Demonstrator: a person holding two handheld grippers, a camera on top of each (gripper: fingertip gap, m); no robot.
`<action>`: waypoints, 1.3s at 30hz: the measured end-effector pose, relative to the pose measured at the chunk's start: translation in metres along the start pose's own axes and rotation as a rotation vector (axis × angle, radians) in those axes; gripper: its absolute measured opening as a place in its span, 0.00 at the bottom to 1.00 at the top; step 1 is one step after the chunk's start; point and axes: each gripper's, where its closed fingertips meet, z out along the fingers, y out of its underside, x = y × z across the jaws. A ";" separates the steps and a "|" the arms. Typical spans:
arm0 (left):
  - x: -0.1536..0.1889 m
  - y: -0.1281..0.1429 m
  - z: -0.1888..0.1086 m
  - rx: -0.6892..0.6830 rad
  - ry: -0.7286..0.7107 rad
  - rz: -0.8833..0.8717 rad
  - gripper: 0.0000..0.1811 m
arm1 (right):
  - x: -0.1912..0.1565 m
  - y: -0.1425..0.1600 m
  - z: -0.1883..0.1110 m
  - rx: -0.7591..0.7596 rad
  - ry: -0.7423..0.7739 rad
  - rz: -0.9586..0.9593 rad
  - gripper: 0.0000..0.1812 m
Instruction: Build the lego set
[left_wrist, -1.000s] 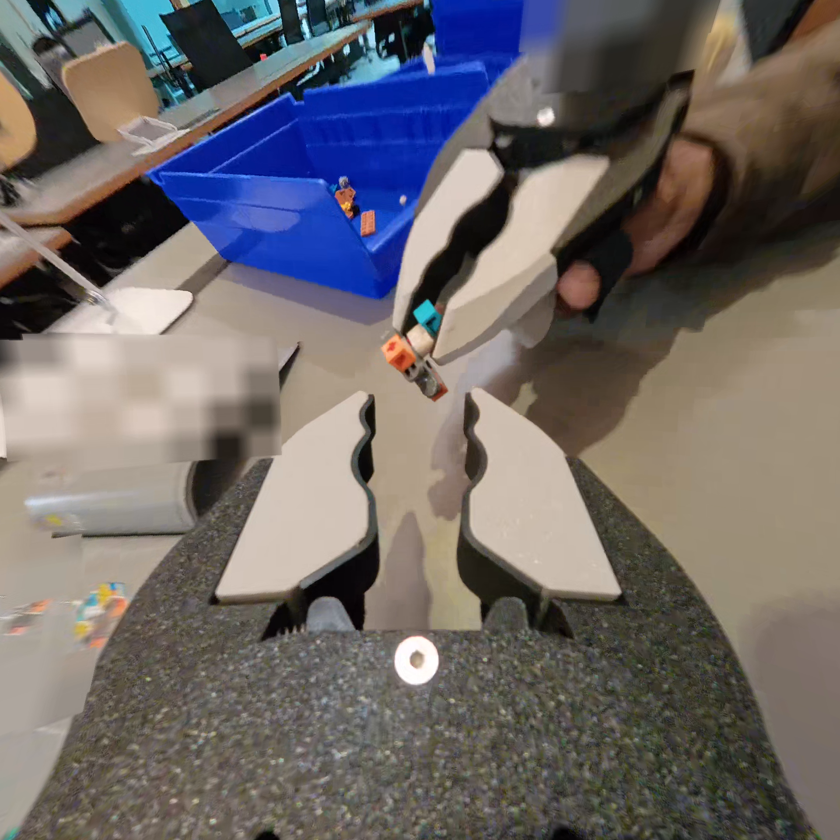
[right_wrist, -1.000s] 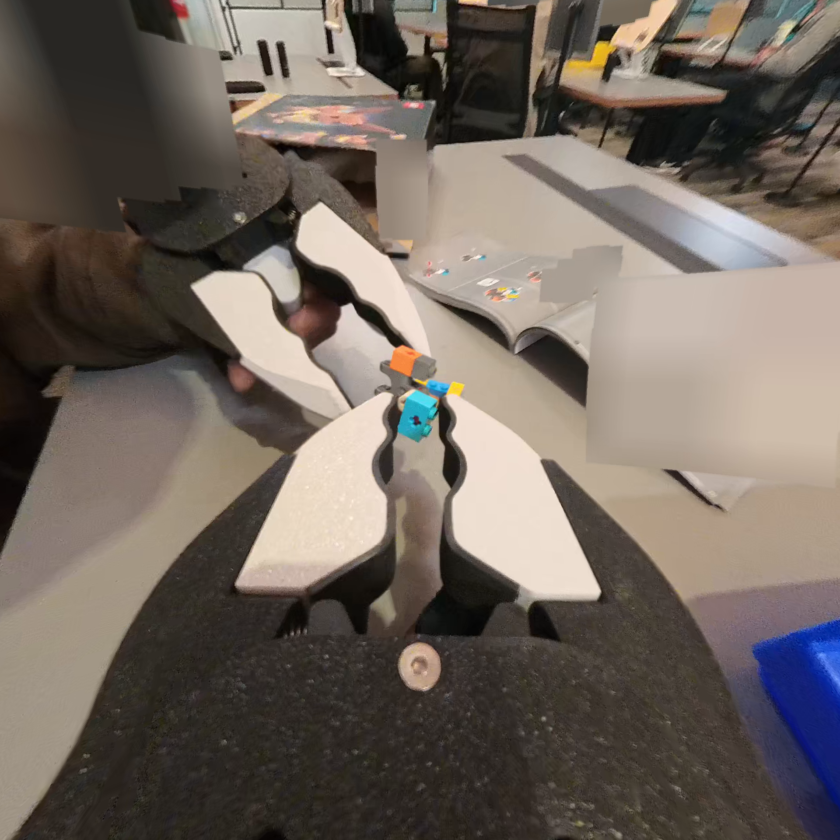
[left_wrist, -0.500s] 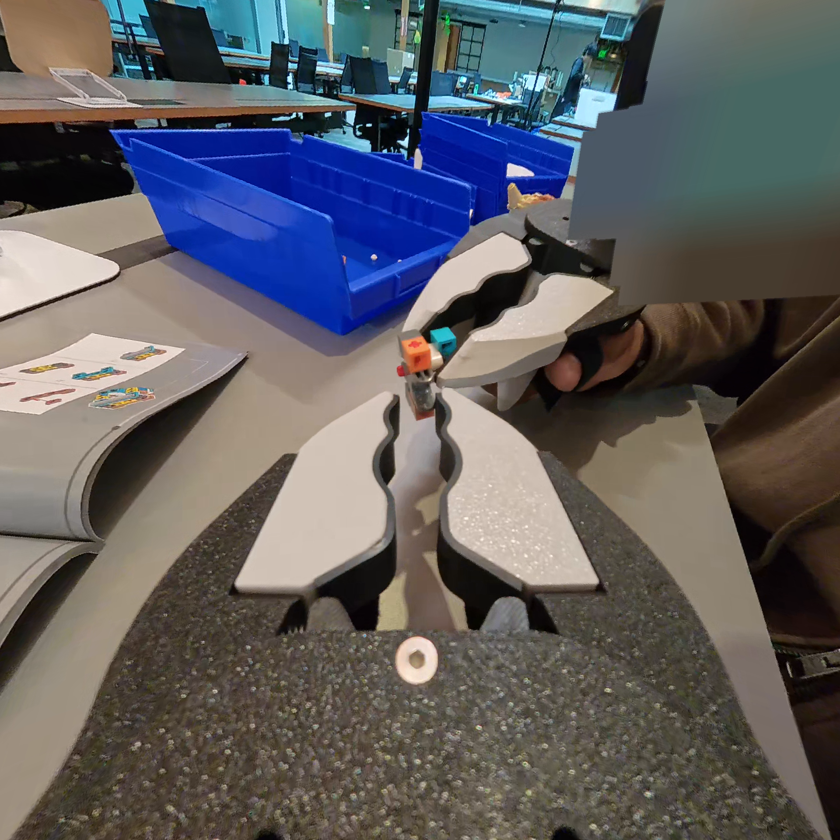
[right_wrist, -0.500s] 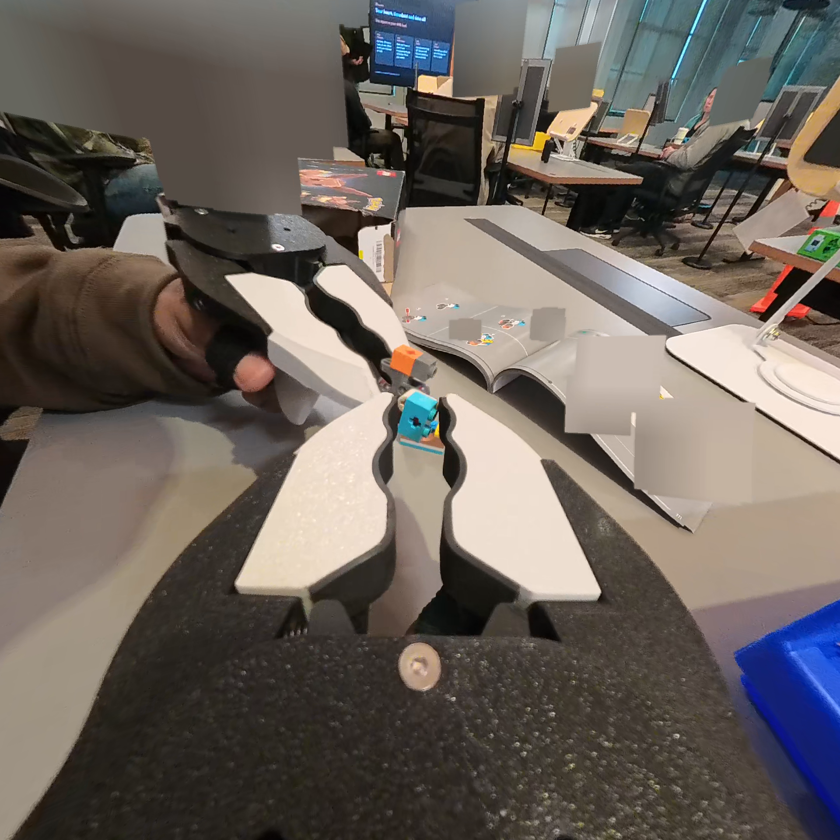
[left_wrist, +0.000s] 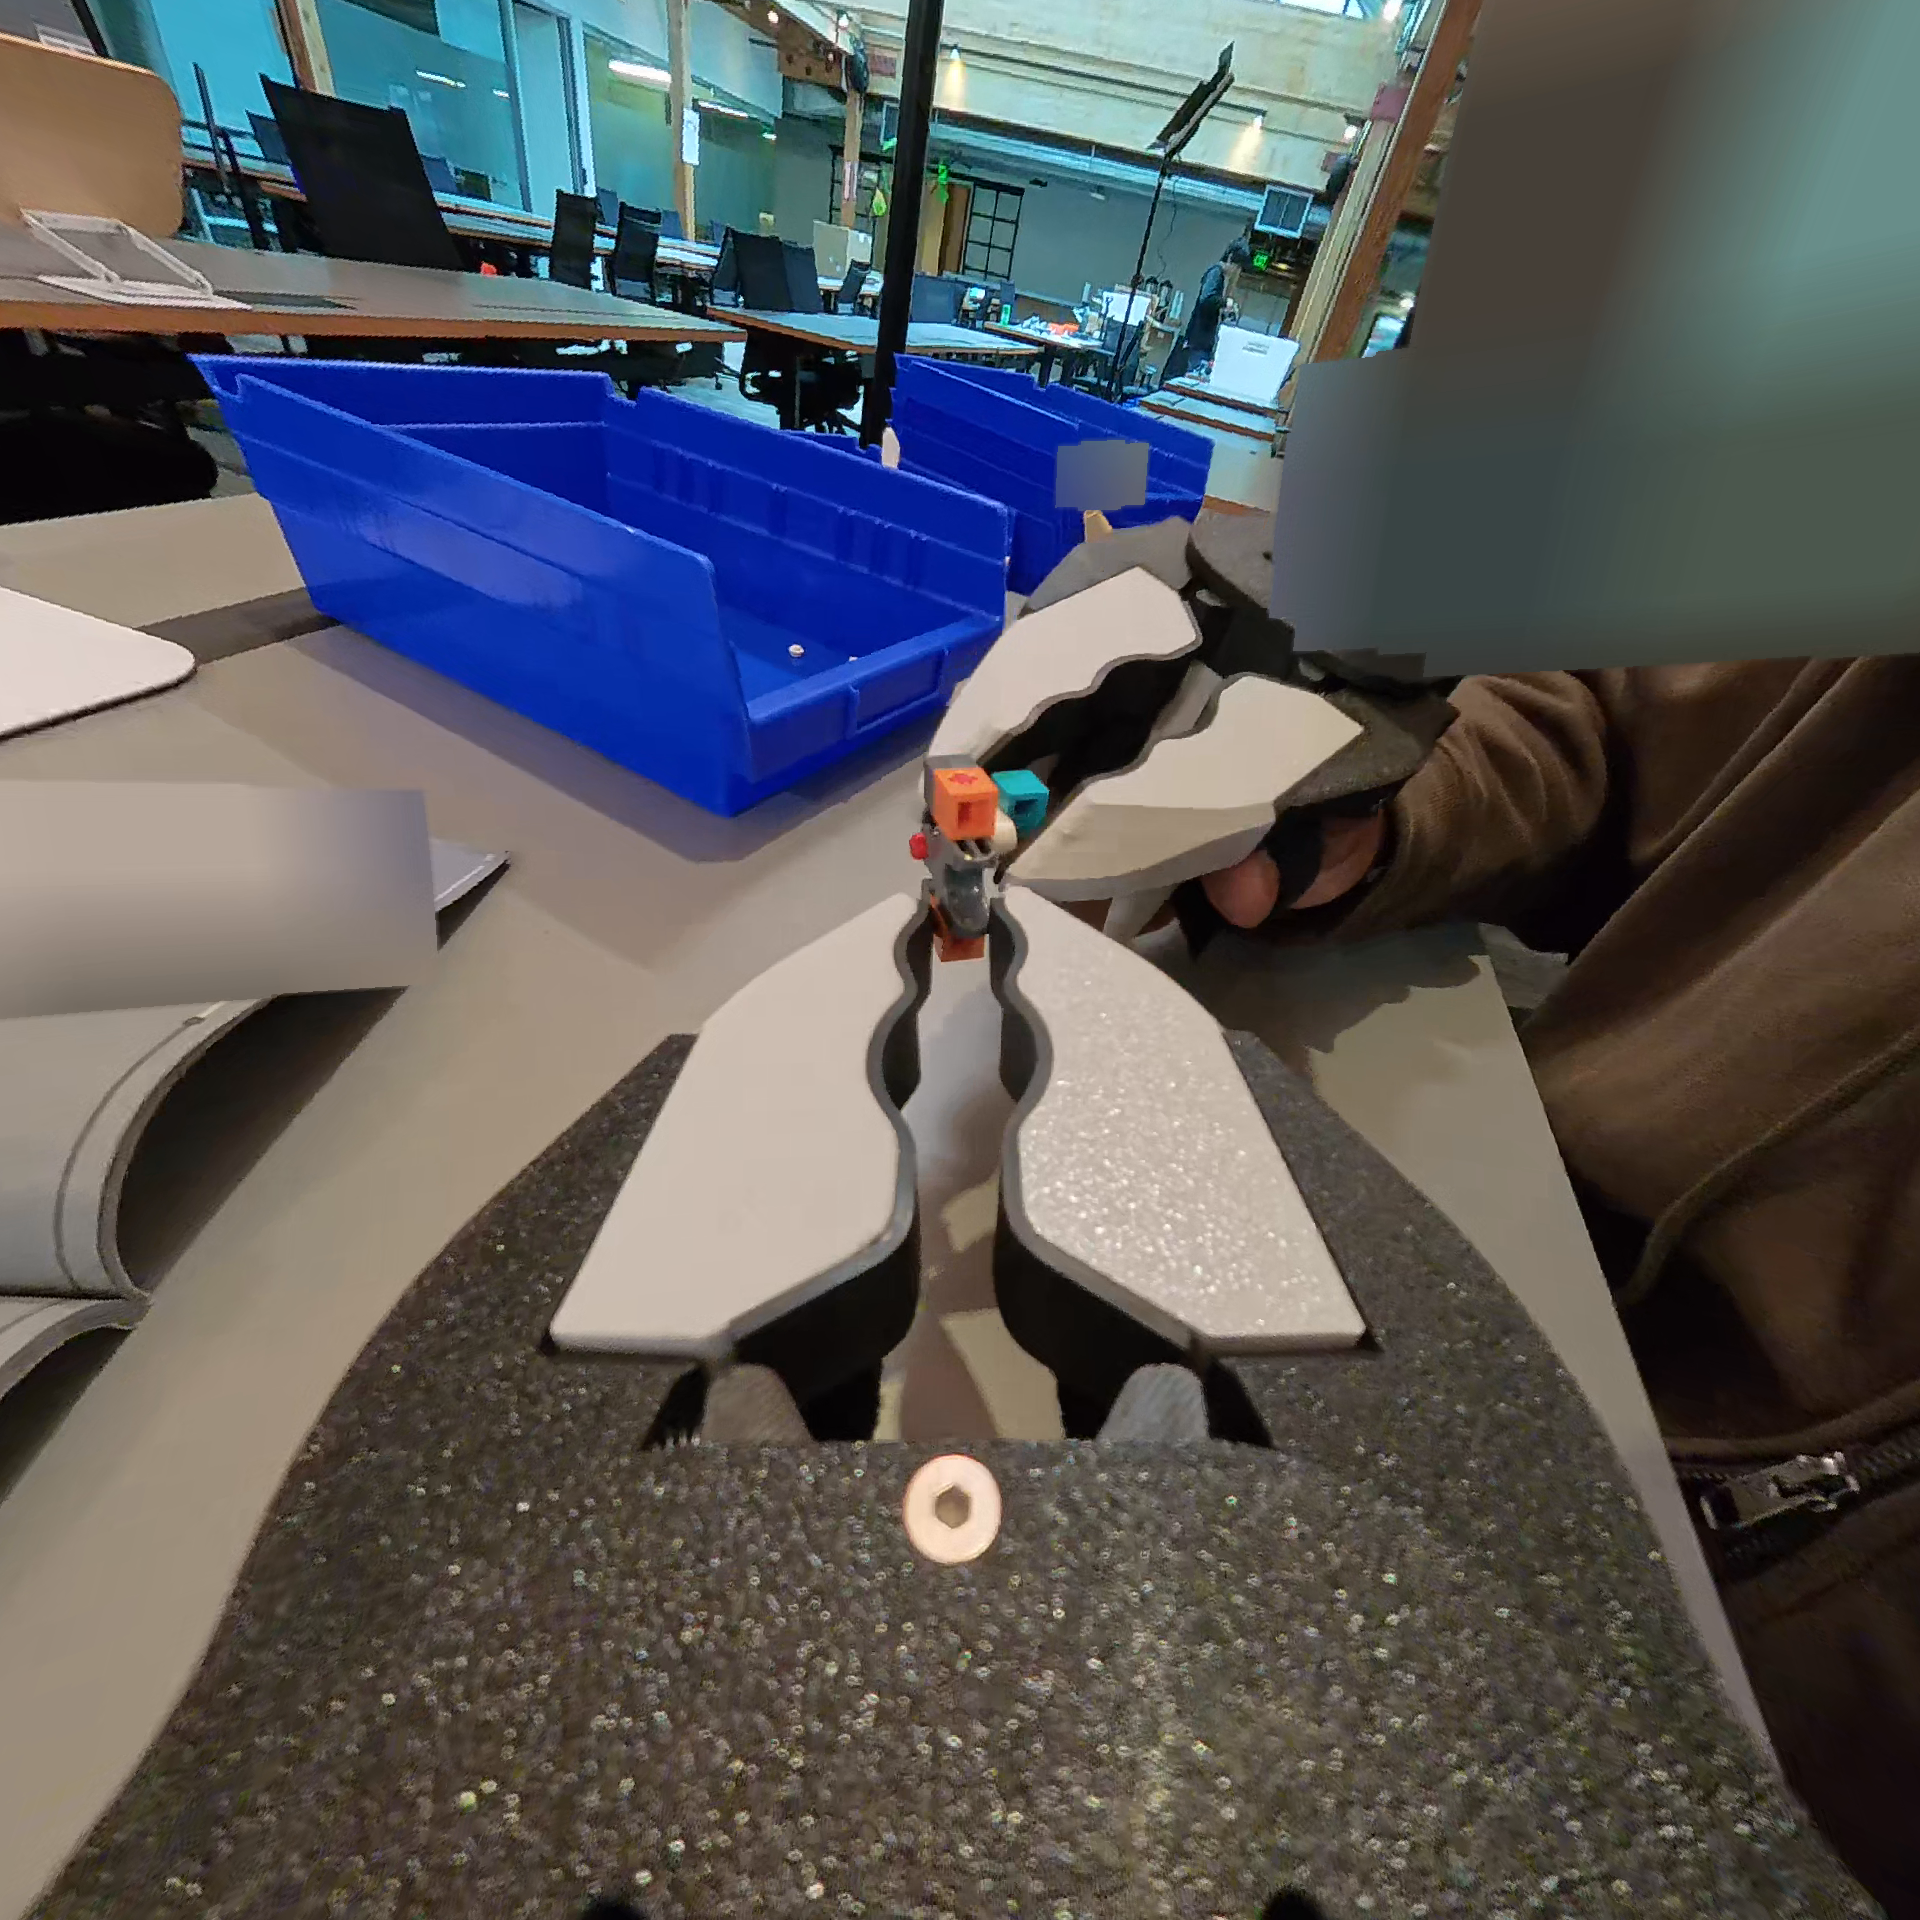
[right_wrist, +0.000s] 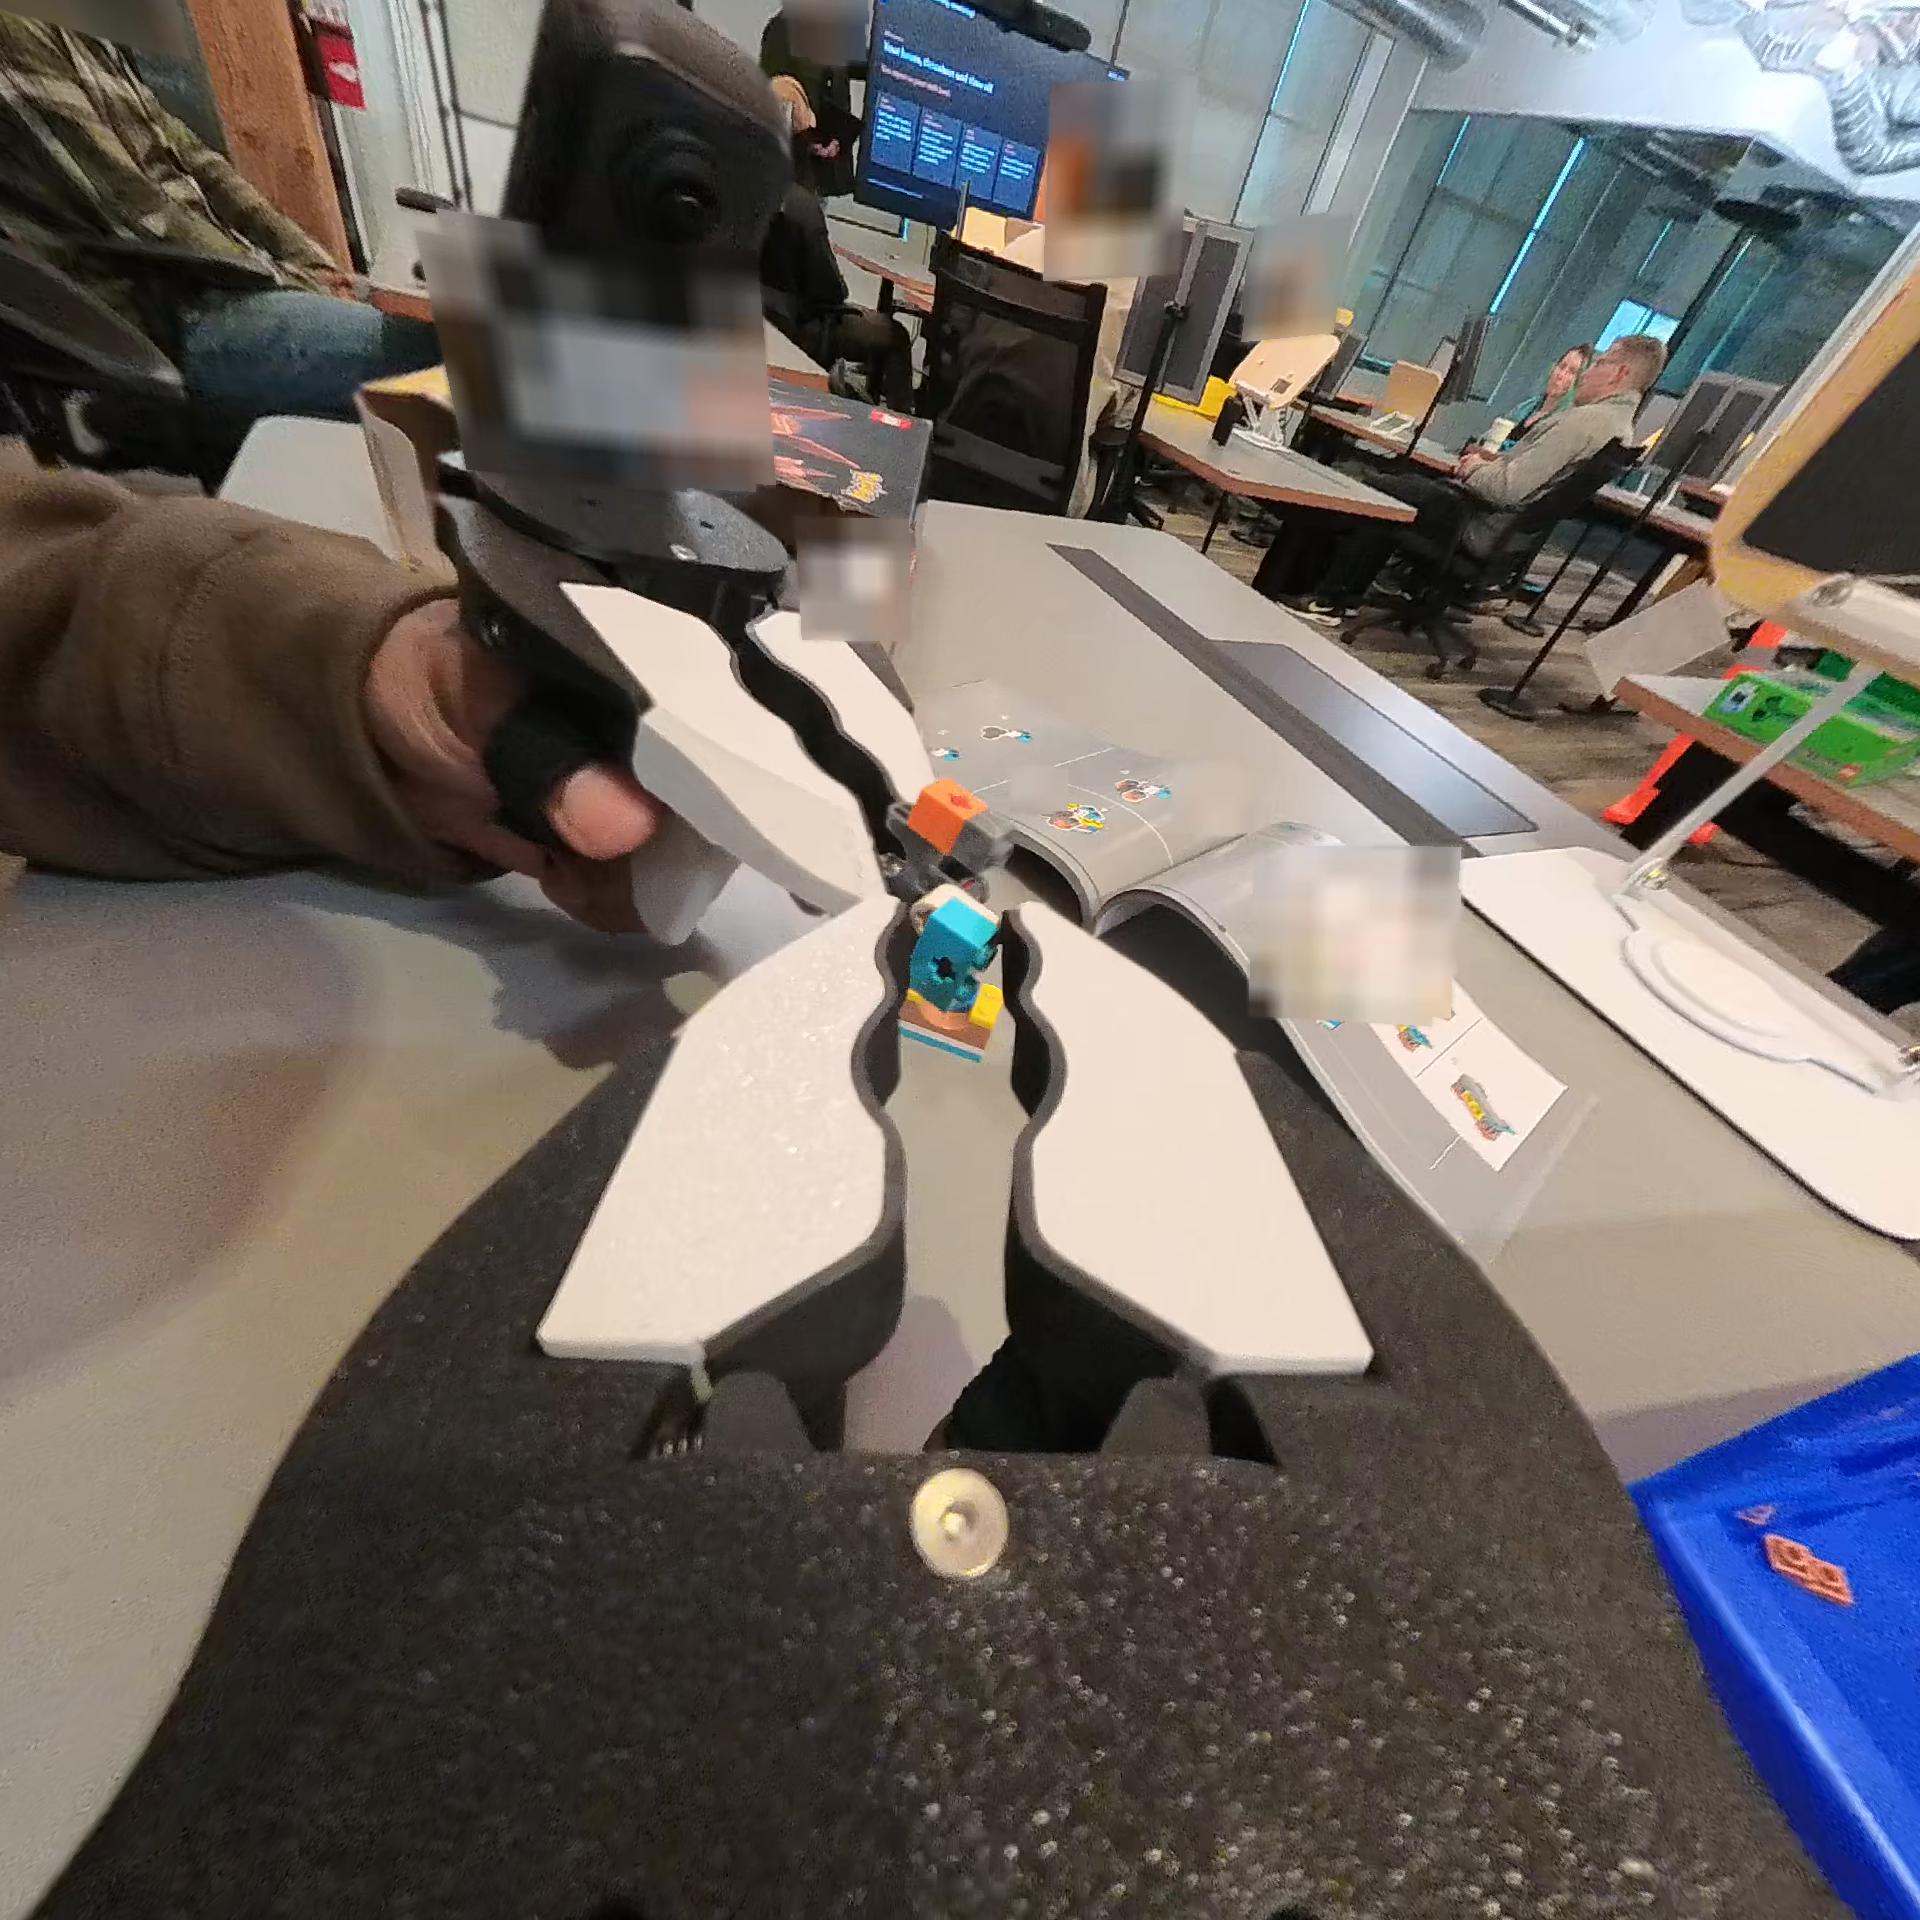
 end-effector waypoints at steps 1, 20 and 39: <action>0.000 0.000 0.000 0.001 0.012 -0.023 0.06 | 0.000 0.000 0.000 -0.005 0.004 -0.023 0.09; -0.009 -0.002 0.001 -0.036 -0.230 0.360 0.05 | 0.002 0.004 0.002 -0.008 -0.015 0.276 0.10; -0.012 0.000 0.003 -0.040 -0.282 0.484 0.04 | 0.002 0.008 -0.001 -0.034 -0.079 0.465 0.11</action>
